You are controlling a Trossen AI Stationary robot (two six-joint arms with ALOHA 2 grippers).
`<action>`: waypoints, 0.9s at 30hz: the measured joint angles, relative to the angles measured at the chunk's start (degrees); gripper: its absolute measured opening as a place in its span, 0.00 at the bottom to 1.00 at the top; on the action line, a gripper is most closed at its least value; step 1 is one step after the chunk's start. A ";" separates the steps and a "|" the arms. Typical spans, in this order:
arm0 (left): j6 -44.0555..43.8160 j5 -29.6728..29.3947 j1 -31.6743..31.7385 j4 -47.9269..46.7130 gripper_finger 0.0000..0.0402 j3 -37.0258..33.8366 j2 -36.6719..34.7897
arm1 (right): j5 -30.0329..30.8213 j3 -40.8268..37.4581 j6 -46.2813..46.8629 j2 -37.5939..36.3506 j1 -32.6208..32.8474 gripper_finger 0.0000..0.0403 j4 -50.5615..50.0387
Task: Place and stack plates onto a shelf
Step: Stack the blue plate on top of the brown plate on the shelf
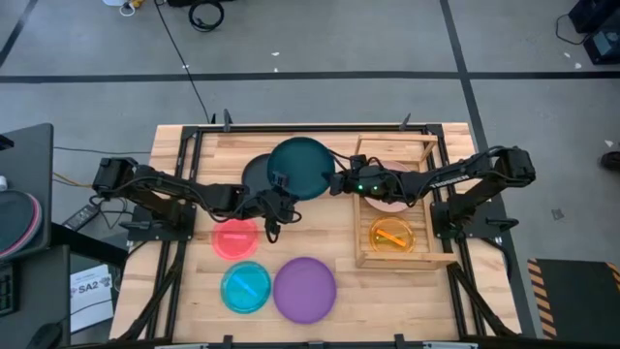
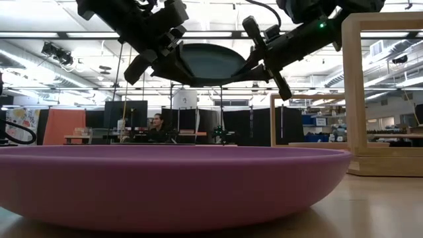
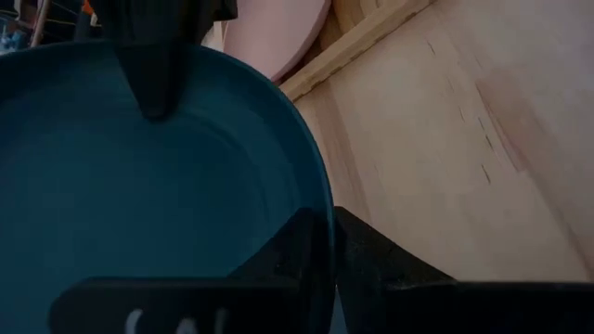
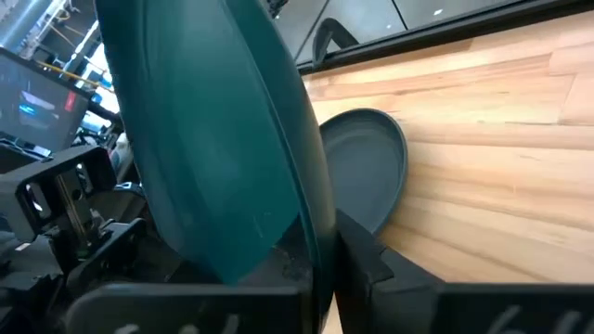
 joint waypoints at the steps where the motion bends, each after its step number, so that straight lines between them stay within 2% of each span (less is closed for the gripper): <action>1: -0.28 0.01 0.00 0.03 0.13 0.00 0.00 | 0.00 0.00 -0.06 0.00 0.00 0.06 0.03; 16: -3.59 -0.16 -0.05 0.49 0.37 0.04 -0.08 | 1.21 -0.05 -5.07 -0.06 -1.35 0.06 0.02; 23: -3.54 7.97 -0.07 0.46 0.40 0.09 -0.11 | 1.21 -0.13 -8.71 -2.43 -5.20 0.06 -1.21; 27: -5.48 9.00 -0.07 0.42 0.40 0.09 -0.11 | 1.19 -0.12 -11.04 -5.05 -6.97 0.06 -2.02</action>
